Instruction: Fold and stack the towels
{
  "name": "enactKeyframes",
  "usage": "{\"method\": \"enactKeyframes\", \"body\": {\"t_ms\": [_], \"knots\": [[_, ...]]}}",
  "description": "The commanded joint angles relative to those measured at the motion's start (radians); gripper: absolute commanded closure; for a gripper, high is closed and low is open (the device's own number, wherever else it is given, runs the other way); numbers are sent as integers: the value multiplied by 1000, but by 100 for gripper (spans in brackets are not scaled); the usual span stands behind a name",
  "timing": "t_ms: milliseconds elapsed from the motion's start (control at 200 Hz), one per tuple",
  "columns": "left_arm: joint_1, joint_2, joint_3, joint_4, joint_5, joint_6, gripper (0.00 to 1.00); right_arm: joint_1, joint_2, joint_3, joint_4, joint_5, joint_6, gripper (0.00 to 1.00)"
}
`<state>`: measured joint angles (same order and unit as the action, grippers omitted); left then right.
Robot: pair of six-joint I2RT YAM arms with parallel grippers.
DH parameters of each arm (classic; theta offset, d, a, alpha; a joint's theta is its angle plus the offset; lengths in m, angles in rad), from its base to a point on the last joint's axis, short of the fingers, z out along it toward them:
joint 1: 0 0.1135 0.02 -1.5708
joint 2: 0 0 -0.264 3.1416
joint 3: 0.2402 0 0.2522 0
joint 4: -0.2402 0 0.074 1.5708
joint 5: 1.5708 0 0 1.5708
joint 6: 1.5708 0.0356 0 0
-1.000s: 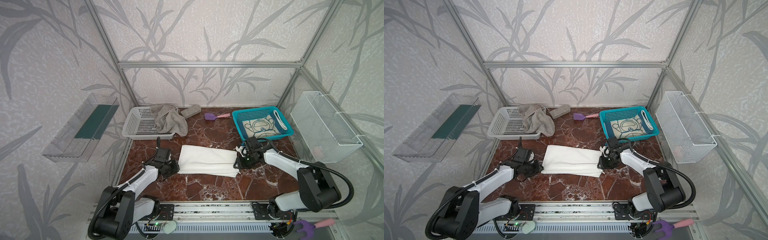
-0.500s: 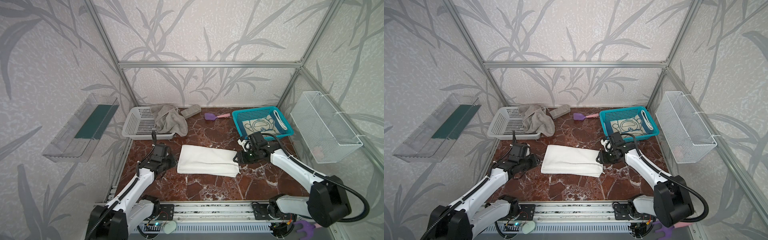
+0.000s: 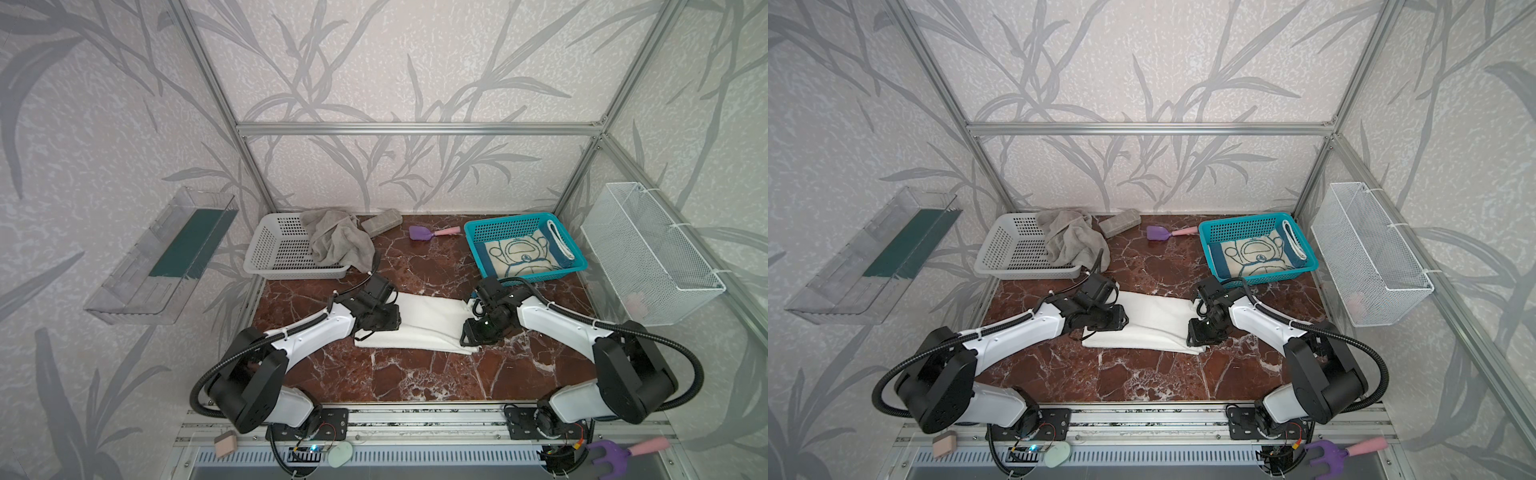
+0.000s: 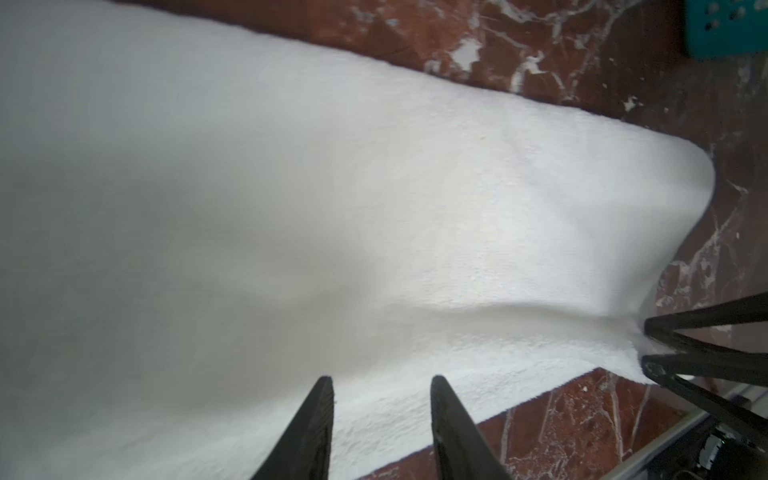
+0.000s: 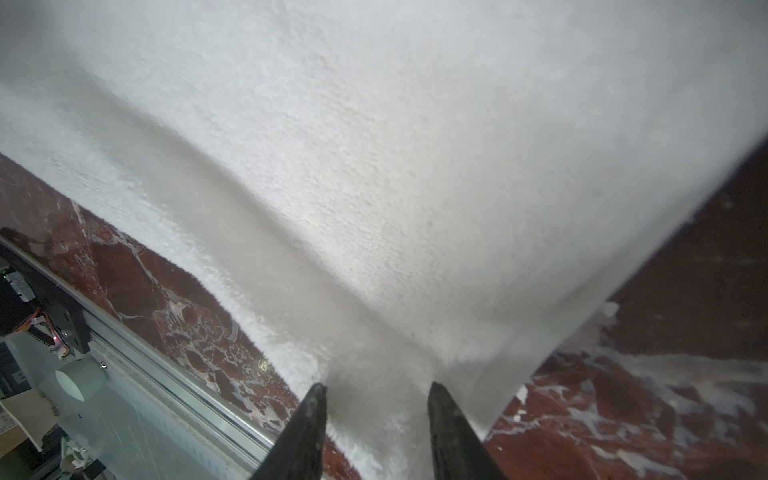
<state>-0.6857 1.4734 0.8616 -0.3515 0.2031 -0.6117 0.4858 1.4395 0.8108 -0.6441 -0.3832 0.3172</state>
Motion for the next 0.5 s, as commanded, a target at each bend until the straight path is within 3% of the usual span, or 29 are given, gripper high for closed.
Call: {"method": "enactKeyframes", "body": {"t_ms": [0, 220, 495], "knots": [[-98, 76, 90, 41, 5, 43, 61, -41, -44, 69, -24, 47, -3, 54], [-230, 208, 211, 46, -2, 110, 67, -162, 132, 192, 19, 3, -36, 56], [-261, 246, 200, 84, 19, 141, 68, -167, 351, 331, 34, -22, -40, 71]]}}
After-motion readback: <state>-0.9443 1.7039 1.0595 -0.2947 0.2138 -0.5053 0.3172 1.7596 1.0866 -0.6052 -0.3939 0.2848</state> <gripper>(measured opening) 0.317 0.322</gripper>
